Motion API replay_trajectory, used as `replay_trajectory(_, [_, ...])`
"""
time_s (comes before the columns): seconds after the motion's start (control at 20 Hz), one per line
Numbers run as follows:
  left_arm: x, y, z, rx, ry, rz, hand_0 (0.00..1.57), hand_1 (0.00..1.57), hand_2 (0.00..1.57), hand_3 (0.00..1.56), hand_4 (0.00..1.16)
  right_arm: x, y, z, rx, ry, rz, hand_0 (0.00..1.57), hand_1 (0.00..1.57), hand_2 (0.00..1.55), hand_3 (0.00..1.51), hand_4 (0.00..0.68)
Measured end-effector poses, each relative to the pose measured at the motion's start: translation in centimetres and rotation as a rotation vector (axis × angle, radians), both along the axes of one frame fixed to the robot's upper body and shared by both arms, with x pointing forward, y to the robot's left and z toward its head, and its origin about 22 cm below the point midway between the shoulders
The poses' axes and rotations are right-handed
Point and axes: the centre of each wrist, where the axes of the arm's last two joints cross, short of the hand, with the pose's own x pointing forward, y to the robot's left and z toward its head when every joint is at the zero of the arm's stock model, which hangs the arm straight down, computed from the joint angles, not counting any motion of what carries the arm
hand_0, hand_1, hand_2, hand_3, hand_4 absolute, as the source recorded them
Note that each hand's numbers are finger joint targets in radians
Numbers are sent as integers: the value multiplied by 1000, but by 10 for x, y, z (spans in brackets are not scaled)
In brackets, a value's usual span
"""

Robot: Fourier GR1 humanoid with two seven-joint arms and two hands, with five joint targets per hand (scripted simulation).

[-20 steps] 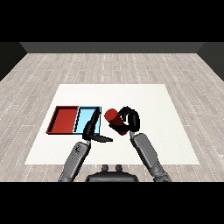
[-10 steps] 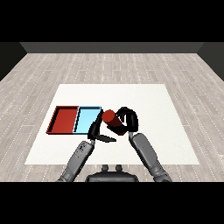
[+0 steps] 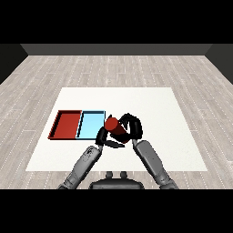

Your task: Pick the red can and put it in the red box

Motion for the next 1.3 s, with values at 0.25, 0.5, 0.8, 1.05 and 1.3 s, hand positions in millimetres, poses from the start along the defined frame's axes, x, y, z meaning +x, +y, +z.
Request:
replay_trajectory(0.25, [3,-3,-2,-15,7,-11,0,0,0,0,0,-5,14,-2,17,-5,20,1469,1469,1432,1399,644])
replay_trajectory(0.5, [3,-8,-5,-27,11,-32,0,0,0,0,0,-4,20,8,53,7,43,1514,1514,1454,1419,657])
replay_trajectory(0.8, [7,-10,-12,-40,27,-52,0,0,0,0,0,-7,27,8,65,13,60,1522,1522,1453,1406,648])
replay_trajectory(1.05, [3,-19,-4,-46,31,-68,0,0,0,0,0,-3,32,0,56,11,65,1501,1501,1456,1401,638])
replay_trajectory(1.3, [3,-14,-10,-60,57,42,1571,1571,1571,1521,1129,-6,36,5,37,3,58,1530,1530,1459,1393,652])
